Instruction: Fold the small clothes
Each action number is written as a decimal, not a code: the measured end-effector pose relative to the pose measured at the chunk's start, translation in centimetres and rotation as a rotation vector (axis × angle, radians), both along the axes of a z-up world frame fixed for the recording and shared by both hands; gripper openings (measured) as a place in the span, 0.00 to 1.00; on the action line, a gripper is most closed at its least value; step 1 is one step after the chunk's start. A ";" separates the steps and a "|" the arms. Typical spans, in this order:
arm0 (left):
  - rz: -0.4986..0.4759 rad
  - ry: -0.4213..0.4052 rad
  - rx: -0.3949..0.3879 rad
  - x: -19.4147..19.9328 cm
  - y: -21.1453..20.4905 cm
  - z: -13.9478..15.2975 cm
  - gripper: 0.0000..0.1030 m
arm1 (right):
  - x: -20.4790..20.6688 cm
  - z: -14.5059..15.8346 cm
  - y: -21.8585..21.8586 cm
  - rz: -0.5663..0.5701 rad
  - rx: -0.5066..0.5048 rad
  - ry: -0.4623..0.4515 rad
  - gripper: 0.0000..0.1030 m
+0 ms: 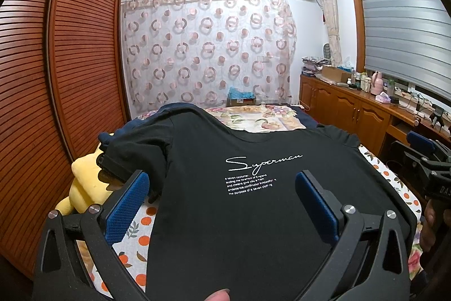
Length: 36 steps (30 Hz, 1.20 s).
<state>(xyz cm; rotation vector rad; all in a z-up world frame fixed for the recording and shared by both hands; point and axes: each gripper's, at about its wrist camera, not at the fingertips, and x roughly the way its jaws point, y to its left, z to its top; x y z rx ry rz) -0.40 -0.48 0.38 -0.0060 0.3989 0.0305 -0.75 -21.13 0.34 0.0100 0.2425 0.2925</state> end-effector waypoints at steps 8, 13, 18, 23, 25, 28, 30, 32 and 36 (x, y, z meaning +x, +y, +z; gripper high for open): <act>-0.003 -0.005 -0.004 -0.2 0.2 0.5 1.00 | 0.0 0.0 0.0 0.001 0.000 -0.001 1.00; -0.003 -0.005 -0.002 -0.4 0.2 0.6 1.00 | -0.1 -0.1 0.1 0.001 0.000 -0.001 1.00; -0.002 -0.006 0.001 -0.3 0.1 0.5 1.00 | 0.0 -0.1 0.1 0.003 0.001 -0.001 1.00; -0.001 -0.006 0.002 -0.4 0.1 0.6 1.00 | -0.1 -0.1 0.1 0.003 0.001 -0.002 1.00; -0.002 -0.006 0.002 -0.4 0.1 0.6 1.00 | -0.1 -0.1 0.1 0.003 0.000 -0.003 1.00; -0.002 -0.006 0.004 -0.4 0.1 0.6 1.00 | -0.1 -0.1 0.1 0.005 0.000 -0.003 1.00; 0.000 -0.007 0.006 -0.4 0.1 0.6 1.00 | -0.1 -0.1 0.1 0.006 0.001 -0.003 1.00; -0.003 -0.007 0.004 -0.4 0.1 0.6 1.00 | -0.1 -0.1 0.1 0.006 0.001 -0.003 1.00; 0.000 -0.008 0.009 -0.4 0.0 0.6 1.00 | -0.1 -0.1 0.1 0.006 0.001 -0.003 1.00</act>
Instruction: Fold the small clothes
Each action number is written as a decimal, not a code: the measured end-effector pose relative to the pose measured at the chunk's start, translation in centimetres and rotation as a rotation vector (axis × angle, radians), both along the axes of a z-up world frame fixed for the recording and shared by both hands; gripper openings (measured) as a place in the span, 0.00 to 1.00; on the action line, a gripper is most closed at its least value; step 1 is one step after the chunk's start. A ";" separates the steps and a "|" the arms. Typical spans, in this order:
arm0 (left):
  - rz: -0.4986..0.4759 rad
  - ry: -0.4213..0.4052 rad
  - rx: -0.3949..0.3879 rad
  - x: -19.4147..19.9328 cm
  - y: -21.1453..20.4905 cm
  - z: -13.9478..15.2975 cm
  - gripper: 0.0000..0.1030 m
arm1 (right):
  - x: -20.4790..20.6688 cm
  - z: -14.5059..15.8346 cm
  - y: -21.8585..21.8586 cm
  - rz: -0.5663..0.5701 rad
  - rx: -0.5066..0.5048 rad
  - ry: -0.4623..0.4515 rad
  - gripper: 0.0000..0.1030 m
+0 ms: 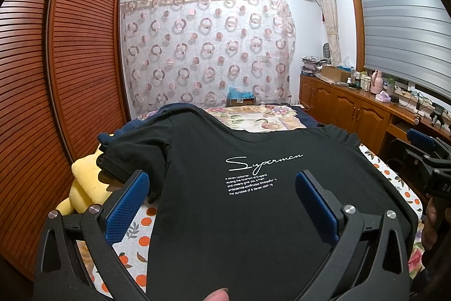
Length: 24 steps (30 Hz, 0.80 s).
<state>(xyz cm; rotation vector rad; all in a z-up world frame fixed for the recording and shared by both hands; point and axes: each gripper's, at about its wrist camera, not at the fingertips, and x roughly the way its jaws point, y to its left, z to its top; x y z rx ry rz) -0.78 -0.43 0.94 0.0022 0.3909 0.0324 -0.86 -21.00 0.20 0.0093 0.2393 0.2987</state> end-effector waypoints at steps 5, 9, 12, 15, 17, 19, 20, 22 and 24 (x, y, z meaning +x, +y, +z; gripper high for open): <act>0.000 -0.004 -0.002 -0.1 0.2 0.3 1.00 | 0.1 0.1 0.0 0.003 0.002 0.002 1.00; 0.001 -0.003 0.000 0.0 0.4 0.3 1.00 | 0.2 0.0 0.0 0.009 0.003 0.009 1.00; 0.000 -0.002 -0.001 0.0 0.5 0.3 1.00 | 0.4 0.0 0.0 0.010 0.006 0.015 1.00; 0.002 0.002 -0.001 0.1 0.7 0.0 1.00 | 0.5 -0.1 -0.1 0.011 0.009 0.021 1.00; 0.000 0.010 -0.004 0.3 1.1 -0.2 1.00 | 0.6 -0.2 -0.1 0.013 0.009 0.027 1.00; 0.002 0.023 -0.005 1.1 1.4 -1.1 1.00 | 0.9 -0.4 -0.1 0.020 0.005 0.036 1.00; 0.009 0.030 -0.002 1.5 2.0 -1.4 1.00 | 1.0 -0.6 0.1 0.028 0.000 0.043 1.00; 0.016 0.038 0.005 1.9 2.7 -1.9 1.00 | 1.5 -1.0 0.3 0.054 -0.013 0.055 1.00; 0.012 0.037 0.009 2.4 3.5 -2.3 1.00 | 2.2 -1.4 0.9 0.096 -0.033 0.067 1.00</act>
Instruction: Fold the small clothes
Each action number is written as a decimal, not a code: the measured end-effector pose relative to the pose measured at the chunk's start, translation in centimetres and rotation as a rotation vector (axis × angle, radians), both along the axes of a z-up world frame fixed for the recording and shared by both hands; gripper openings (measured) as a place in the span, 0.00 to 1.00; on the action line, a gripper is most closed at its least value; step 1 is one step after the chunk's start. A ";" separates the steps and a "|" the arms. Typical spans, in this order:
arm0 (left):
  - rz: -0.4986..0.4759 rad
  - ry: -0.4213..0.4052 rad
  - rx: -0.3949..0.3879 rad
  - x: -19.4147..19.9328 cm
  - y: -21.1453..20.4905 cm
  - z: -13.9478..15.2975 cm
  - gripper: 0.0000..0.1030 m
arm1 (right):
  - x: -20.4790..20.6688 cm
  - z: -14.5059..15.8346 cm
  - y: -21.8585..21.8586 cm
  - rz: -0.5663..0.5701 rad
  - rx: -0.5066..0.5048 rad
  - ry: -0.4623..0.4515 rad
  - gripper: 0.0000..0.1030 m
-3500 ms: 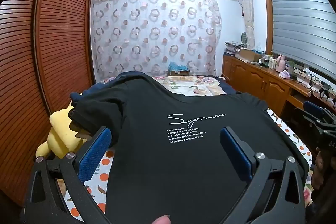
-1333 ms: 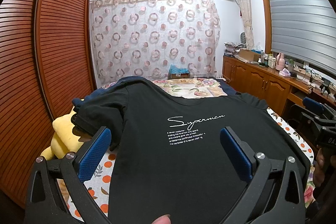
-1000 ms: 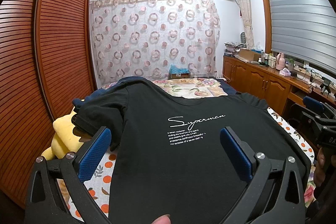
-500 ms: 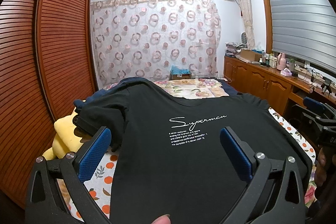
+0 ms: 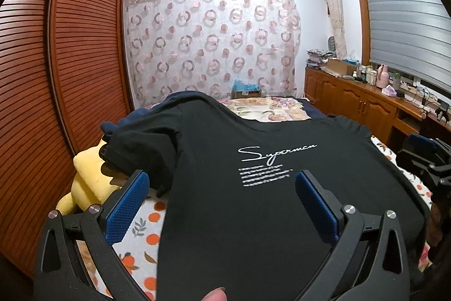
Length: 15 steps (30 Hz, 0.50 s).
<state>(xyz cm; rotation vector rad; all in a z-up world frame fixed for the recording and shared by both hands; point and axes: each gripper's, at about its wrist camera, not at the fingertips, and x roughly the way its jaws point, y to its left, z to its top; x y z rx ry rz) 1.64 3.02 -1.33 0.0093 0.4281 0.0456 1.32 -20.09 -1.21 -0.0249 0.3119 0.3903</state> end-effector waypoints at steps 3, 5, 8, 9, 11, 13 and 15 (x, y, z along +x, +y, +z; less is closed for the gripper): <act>0.015 0.018 0.010 0.7 0.6 -0.5 1.00 | 1.7 -0.2 0.9 0.052 -0.028 0.023 0.97; 0.027 0.036 0.021 1.9 2.2 -0.9 1.00 | 2.9 -0.1 1.3 0.080 -0.042 0.036 0.97; 0.042 0.060 0.024 3.5 4.4 -1.1 1.00 | 4.9 0.3 1.6 0.119 -0.060 0.053 0.95; 0.050 0.073 0.021 4.2 5.3 -1.2 1.00 | 5.6 0.4 1.8 0.131 -0.063 0.062 0.95; 0.065 0.094 0.015 5.2 7.0 -1.4 1.00 | 6.7 0.6 1.7 0.150 -0.061 0.079 0.94; 0.087 0.104 0.009 6.1 8.7 -1.3 1.00 | 7.9 0.7 1.8 0.170 -0.057 0.103 0.94; 0.097 0.098 -0.008 6.6 10.1 -1.0 1.00 | 8.7 0.8 1.4 0.181 -0.060 0.122 0.94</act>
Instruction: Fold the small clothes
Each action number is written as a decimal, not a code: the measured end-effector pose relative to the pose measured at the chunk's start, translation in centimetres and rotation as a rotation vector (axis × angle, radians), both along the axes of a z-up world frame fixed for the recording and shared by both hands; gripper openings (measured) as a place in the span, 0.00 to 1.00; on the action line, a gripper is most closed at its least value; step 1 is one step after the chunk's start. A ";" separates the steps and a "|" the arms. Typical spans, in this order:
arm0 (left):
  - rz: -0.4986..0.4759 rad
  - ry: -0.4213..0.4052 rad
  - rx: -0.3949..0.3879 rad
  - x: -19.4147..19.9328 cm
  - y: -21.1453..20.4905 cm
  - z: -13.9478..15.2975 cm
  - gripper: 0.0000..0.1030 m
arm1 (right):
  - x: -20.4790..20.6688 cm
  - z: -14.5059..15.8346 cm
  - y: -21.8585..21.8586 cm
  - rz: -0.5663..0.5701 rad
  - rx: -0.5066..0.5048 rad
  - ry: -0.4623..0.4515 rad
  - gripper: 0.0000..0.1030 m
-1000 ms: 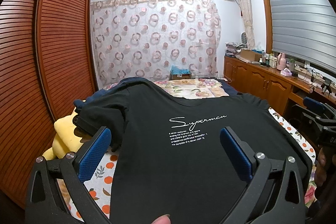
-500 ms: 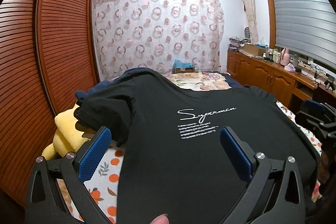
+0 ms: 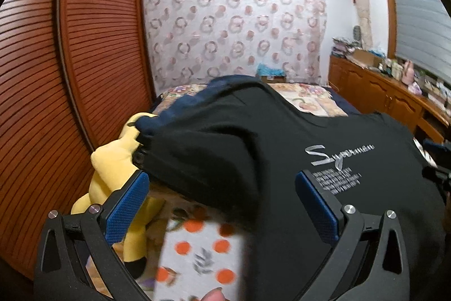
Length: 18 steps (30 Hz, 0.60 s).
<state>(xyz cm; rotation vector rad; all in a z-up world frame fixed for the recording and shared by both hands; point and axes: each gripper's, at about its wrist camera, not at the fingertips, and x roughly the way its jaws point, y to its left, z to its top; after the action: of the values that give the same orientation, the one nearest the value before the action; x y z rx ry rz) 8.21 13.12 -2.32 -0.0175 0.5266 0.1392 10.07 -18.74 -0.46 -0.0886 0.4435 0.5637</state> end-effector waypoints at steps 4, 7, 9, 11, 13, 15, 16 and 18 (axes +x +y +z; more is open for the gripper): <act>0.009 0.010 -0.039 1.2 2.3 0.3 0.99 | 3.2 0.0 0.6 0.022 -0.030 0.033 0.94; 0.017 0.031 -0.070 2.3 3.8 0.2 0.83 | 5.0 0.2 0.9 0.036 -0.039 0.062 0.94; 0.019 0.049 -0.087 2.9 4.5 0.0 0.71 | 6.3 0.4 1.0 0.046 -0.044 0.085 0.94; 0.031 0.071 -0.104 3.5 5.2 -0.4 0.63 | 7.6 0.7 1.6 0.052 -0.053 0.099 0.94; 0.036 0.094 -0.131 4.2 6.1 -1.0 0.61 | 9.2 0.9 1.8 0.063 -0.062 0.121 0.94; 0.045 0.120 -0.154 4.7 6.9 -1.8 0.59 | 10.5 1.2 2.3 0.074 -0.074 0.139 0.94; 0.045 0.132 -0.166 4.9 7.3 -2.2 0.55 | 11.2 1.3 2.8 0.078 -0.080 0.145 0.94; 0.038 0.154 -0.190 5.4 7.8 -2.9 0.52 | 12.4 1.4 2.9 0.088 -0.090 0.162 0.94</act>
<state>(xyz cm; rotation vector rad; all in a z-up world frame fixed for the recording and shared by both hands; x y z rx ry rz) 13.59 20.90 -5.21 -0.2039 0.6918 0.1278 22.46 -15.79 0.97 -0.1495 0.6249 0.6403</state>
